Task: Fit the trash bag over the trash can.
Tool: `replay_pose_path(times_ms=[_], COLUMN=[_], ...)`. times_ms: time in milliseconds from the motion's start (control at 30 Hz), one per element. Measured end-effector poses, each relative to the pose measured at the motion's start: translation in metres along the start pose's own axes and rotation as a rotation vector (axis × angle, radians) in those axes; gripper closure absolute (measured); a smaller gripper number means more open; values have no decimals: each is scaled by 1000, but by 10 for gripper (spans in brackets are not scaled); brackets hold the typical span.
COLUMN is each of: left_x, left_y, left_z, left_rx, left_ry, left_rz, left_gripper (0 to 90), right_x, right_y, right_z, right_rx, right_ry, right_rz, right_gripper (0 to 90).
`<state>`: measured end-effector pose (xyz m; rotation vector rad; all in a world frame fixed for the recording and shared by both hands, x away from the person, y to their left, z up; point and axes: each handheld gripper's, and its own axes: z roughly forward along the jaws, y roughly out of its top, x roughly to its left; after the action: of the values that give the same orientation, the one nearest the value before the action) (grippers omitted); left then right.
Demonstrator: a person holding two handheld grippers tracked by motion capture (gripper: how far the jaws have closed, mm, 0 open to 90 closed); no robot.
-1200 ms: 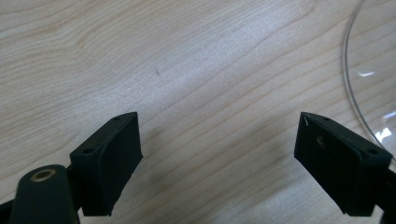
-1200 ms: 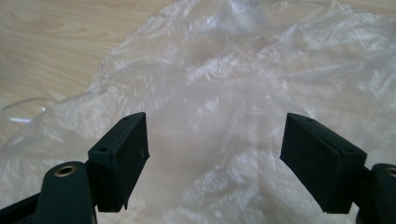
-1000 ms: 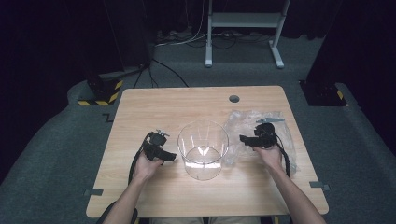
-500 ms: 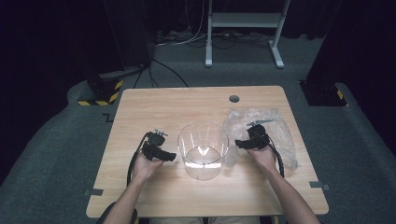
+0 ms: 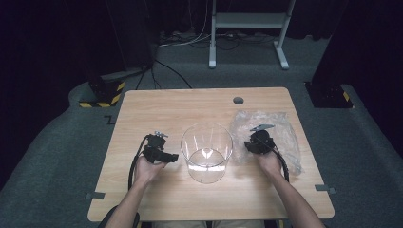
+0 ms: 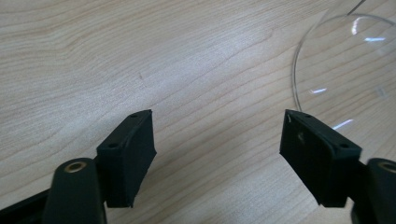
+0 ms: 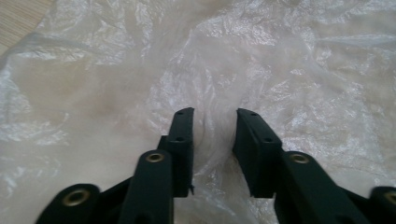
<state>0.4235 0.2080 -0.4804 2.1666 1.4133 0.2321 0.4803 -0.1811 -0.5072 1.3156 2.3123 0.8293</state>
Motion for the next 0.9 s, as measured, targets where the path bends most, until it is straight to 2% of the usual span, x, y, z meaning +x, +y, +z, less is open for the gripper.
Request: replay_pose_path(times_ms=[33,100,167,333,433,567,667,800,900], left_x=[0,-1,-1,0,1,2,4,4,2], left_y=[0,0,0,0,0,-1,-2,-1,-1], left_z=[-1,-1,-2,-5,-8,-12,-15,-19,-22], left_rx=[-2,-10,-19,-45,-67,-98,-130,-172,-219], left_ry=[-4,-16,-14,-37,-65,-77,-84,-129,-127], left_rz=[2,-4,-3,-18,-28,-34,-38,-60,-63], left_gripper=[295,304,325,338,336,325,319,311,295], right_x=[0,0,0,1,1,-1,-7,-11,-13], right_y=[0,0,0,0,1,2,3,5,7], right_z=[0,-1,-1,-1,-1,-4,-13,-24,-35], right_rx=[0,1,4,10,19,27,3,-15,-43], right_ry=[5,8,10,8,15,31,56,75,98], right_rz=[-6,-10,-21,-47,-61,-64,-34,-21,-19], right_gripper=[743,766,832,891,898,900,900,900,900])
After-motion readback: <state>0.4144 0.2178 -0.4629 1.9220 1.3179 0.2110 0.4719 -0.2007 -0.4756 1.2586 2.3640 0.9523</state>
